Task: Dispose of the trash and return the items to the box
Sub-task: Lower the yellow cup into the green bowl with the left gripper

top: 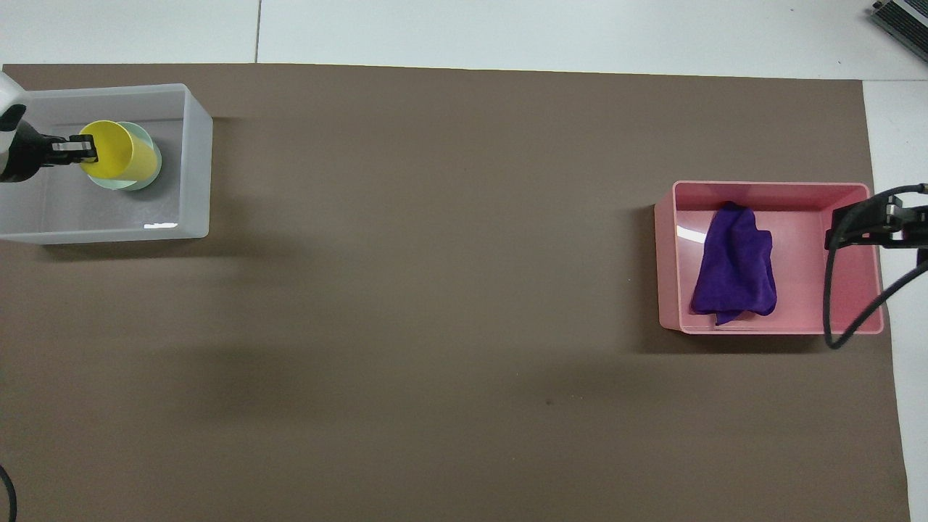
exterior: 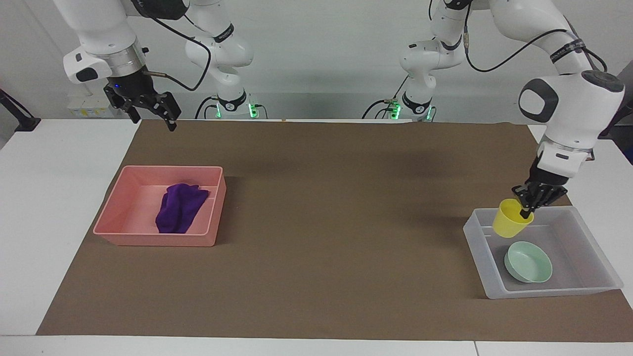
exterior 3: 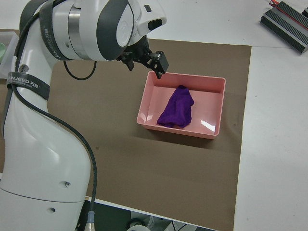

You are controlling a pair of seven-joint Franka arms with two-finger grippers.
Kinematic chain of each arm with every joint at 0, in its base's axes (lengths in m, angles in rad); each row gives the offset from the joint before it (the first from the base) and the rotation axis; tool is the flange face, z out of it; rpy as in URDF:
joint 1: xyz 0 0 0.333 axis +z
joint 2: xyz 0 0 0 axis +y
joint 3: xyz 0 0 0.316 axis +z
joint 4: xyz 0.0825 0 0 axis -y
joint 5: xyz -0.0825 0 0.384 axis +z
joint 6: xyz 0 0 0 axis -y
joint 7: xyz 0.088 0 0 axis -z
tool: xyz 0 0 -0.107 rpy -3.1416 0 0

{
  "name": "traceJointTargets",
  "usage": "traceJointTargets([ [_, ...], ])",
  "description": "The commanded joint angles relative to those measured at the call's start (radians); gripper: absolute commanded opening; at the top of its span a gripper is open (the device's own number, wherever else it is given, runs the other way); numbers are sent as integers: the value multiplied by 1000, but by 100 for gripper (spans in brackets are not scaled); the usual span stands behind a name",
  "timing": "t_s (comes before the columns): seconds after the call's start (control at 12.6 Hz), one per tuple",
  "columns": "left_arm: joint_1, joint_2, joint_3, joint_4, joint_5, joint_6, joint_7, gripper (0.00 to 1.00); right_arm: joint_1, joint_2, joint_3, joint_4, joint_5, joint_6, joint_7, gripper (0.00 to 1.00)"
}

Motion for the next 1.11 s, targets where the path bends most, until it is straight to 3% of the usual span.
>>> traceJointTargets([
  [0.0, 63, 120, -18, 139, -9, -38, 27, 0, 0, -5, -38, -12, 27, -6, -58, 100],
  [0.24, 103, 236, -22, 226, -12, -36, 79, 0, -11, -13, -18, -12, 38, -18, -62, 100],
  [0.48, 120, 304, -24, 230, -18, -6, 118, 0, -9, -32, -18, -15, 38, -44, -62, 100],
  [0.95, 121, 304, -22, 156, -92, 64, 170, 0, 3, -62, -16, -76, 26, -11, -102, 100],
  [1.03, 120, 304, -21, 162, -89, 45, 171, 25, 3, -68, -16, -92, 26, 9, -102, 100],
])
